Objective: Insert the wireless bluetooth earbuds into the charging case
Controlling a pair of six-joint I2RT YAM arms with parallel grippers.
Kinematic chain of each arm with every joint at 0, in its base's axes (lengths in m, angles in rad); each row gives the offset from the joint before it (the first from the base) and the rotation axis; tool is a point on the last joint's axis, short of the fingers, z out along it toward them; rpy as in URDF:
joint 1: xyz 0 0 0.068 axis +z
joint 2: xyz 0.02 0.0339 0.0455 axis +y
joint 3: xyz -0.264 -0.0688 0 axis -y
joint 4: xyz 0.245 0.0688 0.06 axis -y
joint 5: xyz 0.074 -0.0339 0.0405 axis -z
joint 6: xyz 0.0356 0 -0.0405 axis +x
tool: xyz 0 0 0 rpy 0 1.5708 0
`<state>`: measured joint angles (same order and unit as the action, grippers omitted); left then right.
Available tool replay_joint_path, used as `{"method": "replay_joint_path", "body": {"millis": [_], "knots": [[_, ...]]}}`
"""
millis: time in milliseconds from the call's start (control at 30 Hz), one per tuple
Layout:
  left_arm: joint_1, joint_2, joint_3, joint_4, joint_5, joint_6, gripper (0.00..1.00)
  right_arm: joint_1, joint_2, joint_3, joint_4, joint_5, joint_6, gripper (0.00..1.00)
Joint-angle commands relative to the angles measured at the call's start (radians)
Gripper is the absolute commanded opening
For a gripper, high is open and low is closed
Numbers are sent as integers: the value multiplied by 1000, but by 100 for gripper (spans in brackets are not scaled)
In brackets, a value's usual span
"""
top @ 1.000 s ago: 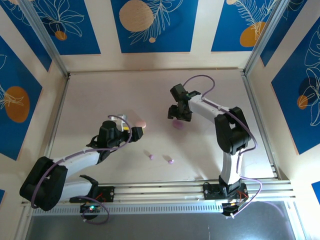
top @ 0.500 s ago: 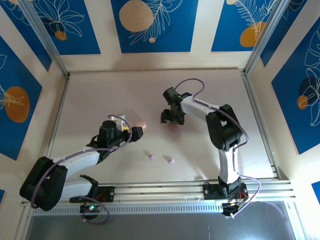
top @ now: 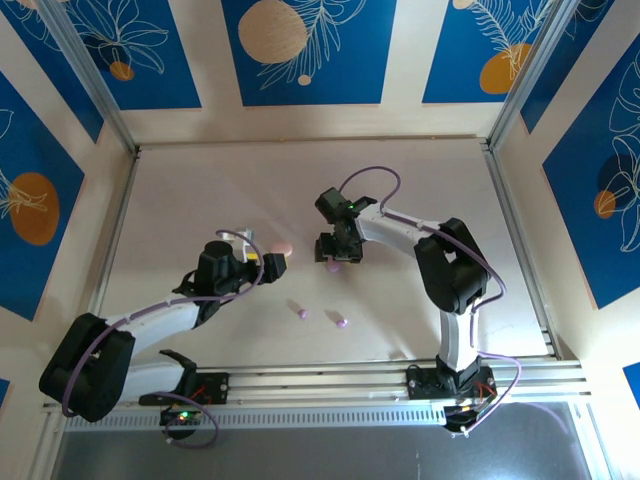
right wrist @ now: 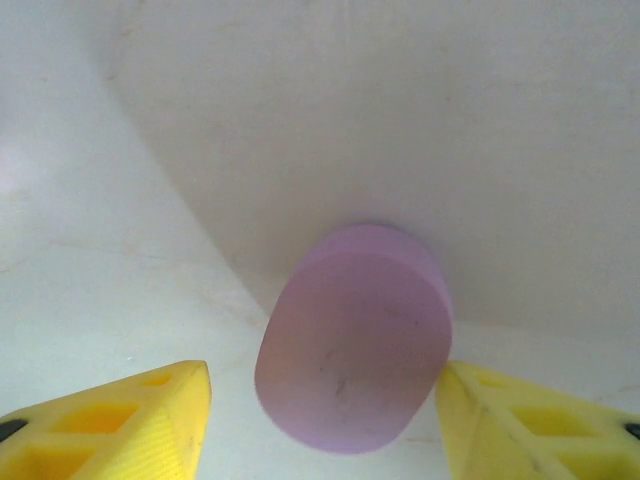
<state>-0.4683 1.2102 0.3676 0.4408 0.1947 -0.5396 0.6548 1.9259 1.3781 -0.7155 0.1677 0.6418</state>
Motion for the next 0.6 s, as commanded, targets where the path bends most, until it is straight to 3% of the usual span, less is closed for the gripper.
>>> {"method": "replay_joint_path", "body": {"millis": [0, 233, 567], "knots": [[-12, 6, 30, 9, 24, 17, 100, 6, -38, -5, -33, 57, 10, 60], [-12, 49, 51, 4, 50, 12, 100, 14, 6, 45, -78, 148, -34, 59], [-12, 43, 51, -4, 41, 16, 100, 28, 46, 74, -55, 115, -14, 65]]}}
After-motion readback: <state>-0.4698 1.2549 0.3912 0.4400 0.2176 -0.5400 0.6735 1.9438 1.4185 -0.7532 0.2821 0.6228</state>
